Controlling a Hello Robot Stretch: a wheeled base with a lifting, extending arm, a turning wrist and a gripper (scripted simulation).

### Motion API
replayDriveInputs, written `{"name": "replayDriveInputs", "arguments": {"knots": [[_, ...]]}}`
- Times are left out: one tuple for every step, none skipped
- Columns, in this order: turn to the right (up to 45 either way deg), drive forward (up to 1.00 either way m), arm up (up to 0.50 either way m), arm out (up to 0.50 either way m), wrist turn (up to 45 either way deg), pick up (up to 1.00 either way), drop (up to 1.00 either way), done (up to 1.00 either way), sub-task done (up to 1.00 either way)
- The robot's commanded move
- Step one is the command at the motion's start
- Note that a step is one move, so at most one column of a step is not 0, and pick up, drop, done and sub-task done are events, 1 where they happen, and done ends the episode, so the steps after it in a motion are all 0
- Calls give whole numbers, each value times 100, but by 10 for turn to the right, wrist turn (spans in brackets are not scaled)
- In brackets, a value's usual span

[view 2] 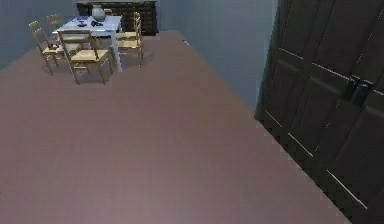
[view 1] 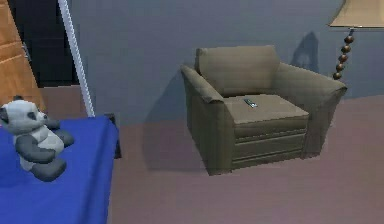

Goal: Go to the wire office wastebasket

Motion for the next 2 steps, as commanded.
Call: {"name": "replayDriveInputs", "arguments": {"knots": [[0,35,0,0,0,0,0,0,0],[-120,0,0,0,0,0,0,0,0]]}}
